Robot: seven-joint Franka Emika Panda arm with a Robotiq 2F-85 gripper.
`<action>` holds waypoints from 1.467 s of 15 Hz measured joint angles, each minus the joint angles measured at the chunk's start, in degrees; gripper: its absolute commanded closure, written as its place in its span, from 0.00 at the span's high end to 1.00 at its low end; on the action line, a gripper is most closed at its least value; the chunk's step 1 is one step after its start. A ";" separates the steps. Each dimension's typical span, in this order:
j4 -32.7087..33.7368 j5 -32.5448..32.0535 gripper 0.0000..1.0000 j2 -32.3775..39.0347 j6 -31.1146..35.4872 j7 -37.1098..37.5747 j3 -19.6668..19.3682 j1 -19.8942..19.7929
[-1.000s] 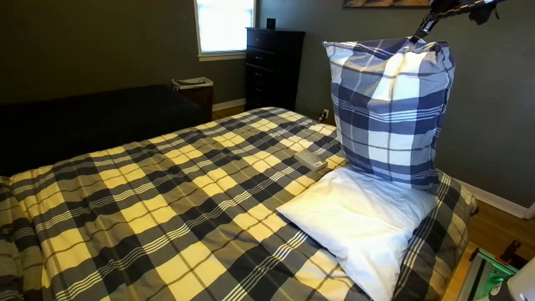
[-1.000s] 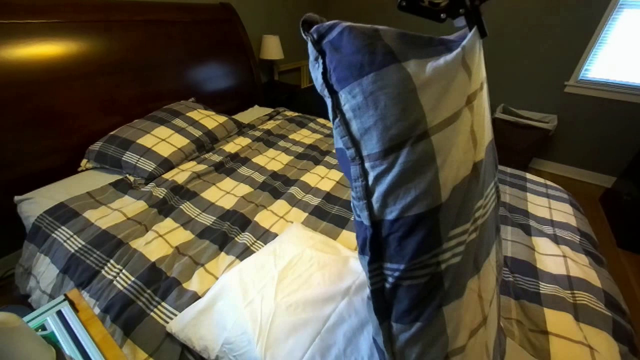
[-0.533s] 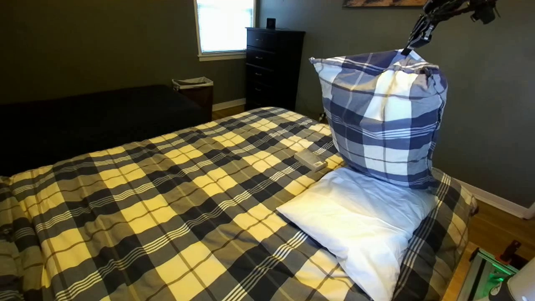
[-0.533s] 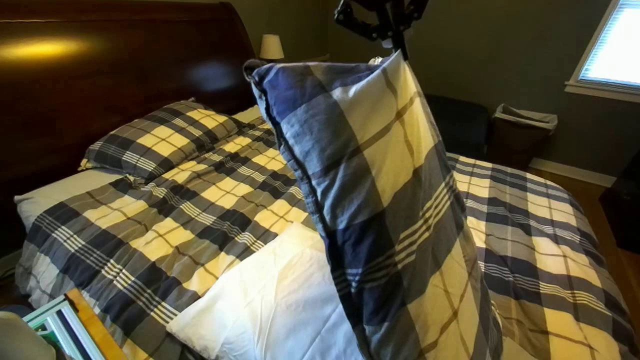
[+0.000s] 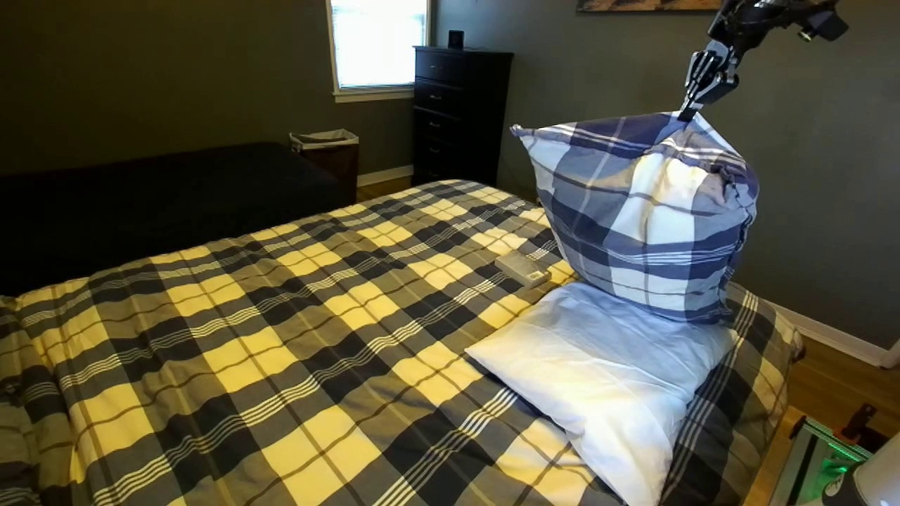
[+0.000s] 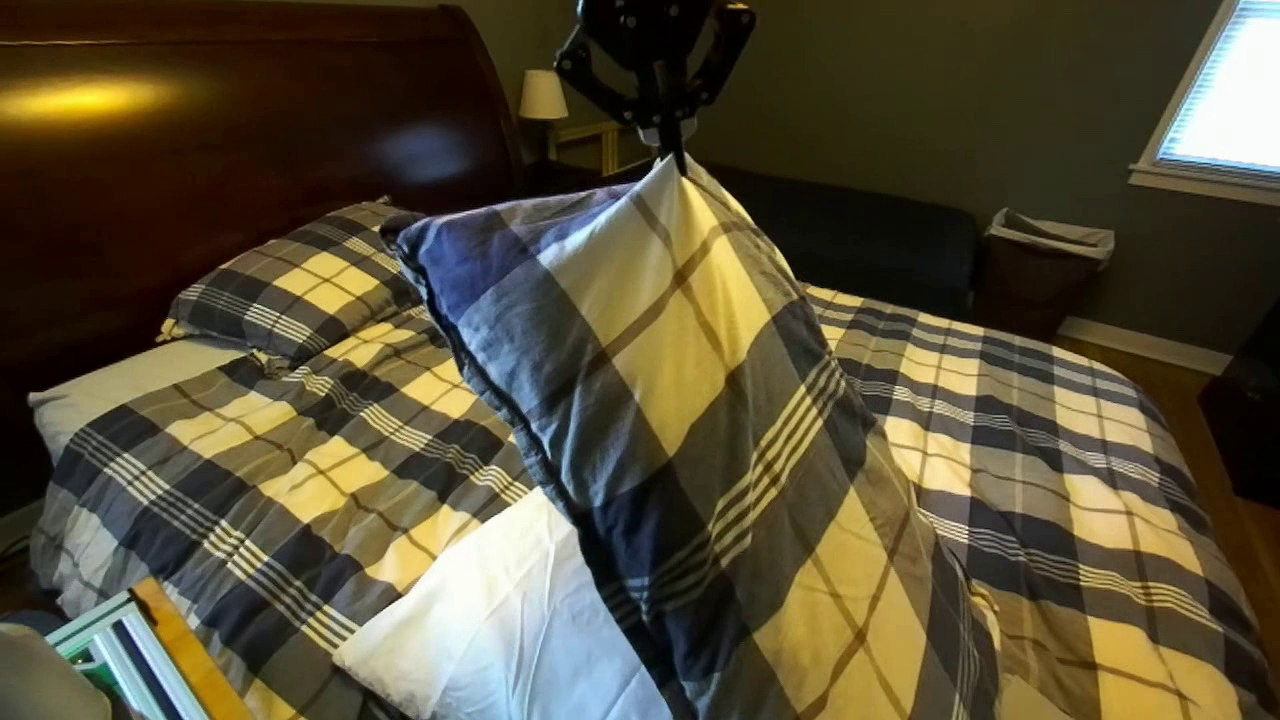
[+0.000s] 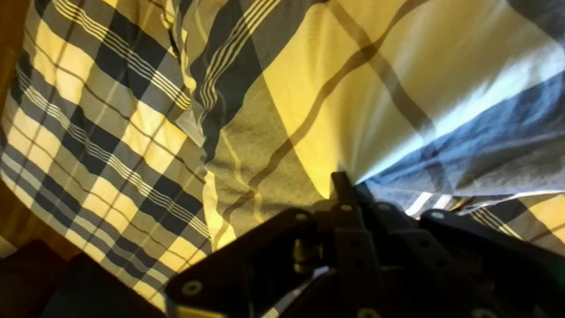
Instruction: Move the white pillow forward, then put the checked pillow on the white pillow
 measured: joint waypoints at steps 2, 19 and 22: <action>0.00 0.83 0.00 0.00 -4.08 -0.59 0.52 0.44; 5.13 2.49 1.00 0.24 -18.21 -1.61 2.89 2.03; 7.01 2.49 1.00 0.29 -15.81 -1.50 2.42 1.91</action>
